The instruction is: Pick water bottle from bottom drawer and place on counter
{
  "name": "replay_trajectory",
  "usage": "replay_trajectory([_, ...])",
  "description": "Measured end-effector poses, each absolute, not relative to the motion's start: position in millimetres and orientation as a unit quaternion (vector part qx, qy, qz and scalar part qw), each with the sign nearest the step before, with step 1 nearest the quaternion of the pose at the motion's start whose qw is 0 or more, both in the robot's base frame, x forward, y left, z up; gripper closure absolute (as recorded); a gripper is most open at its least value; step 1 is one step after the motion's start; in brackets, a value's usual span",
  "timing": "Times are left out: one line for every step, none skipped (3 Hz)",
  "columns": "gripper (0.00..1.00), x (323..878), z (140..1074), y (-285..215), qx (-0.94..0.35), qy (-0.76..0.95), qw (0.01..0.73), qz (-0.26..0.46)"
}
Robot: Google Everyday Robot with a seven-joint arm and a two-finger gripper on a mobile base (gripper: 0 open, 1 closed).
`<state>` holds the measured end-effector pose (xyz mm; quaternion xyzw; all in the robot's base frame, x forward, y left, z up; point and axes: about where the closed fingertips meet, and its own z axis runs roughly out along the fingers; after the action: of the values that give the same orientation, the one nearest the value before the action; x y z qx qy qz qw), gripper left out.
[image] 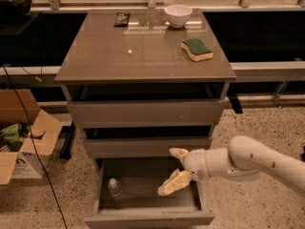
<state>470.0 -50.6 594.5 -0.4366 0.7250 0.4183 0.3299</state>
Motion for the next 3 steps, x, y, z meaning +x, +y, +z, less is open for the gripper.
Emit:
replay_trajectory([0.0,474,543,-29,-0.41,0.726,0.333,0.44])
replay_trajectory([0.0,482,469,-9,-0.354,0.743,0.344,0.452])
replay_trajectory([0.0,489,421,5,-0.324,0.755,0.343,0.456])
